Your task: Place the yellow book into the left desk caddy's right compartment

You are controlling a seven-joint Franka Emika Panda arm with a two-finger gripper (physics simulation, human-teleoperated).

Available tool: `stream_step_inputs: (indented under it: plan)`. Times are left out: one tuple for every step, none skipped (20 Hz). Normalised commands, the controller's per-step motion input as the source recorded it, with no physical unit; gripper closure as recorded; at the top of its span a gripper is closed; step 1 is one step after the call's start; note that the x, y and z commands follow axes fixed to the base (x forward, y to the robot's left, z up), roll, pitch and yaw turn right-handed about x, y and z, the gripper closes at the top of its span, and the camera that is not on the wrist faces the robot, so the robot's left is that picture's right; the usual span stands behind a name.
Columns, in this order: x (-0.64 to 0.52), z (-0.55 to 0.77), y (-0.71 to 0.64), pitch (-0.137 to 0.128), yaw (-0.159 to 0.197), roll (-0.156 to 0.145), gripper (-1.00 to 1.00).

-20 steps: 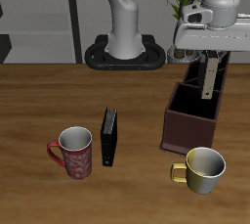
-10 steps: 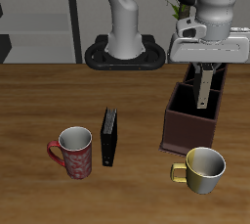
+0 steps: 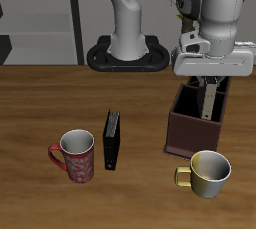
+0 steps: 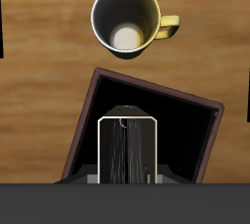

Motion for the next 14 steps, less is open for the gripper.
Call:
stream_step_inputs:
  plan:
    - [0.12, -0.31, -0.02, 0.030, -0.001, -0.029, 1.00]
    - [0.12, -0.25, 0.05, 0.049, 0.020, 0.005, 1.00]
    - [0.11, -0.35, 0.02, 0.072, -0.037, 0.030, 1.00]
    - [0.06, -0.17, 0.02, 0.004, 0.004, -0.005, 1.00]
    - [0.05, -0.27, 0.02, 0.009, 0.018, -0.014, 1.00]
    - [0.09, -0.38, 0.01, 0.077, -0.042, 0.011, 1.00]
    - [0.08, -0.28, 0.10, 0.044, 0.030, 0.006, 1.00]
    - [0.10, -0.35, 0.01, 0.033, 0.028, -0.004, 1.00]
    - [0.12, -0.36, -0.04, 0.065, -0.009, -0.049, 1.00]
    - [0.02, -0.37, 0.02, 0.029, 0.044, -0.019, 1.00]
    - [0.15, -0.38, 0.02, 0.067, 0.012, -0.021, 1.00]
    - [0.10, -0.31, 0.18, 0.064, 0.049, 0.043, 1.00]
    - [0.06, 0.01, 0.04, 0.000, 0.000, 0.000, 1.00]
    - [-0.04, -0.43, -0.01, 0.049, 0.038, -0.042, 1.00]
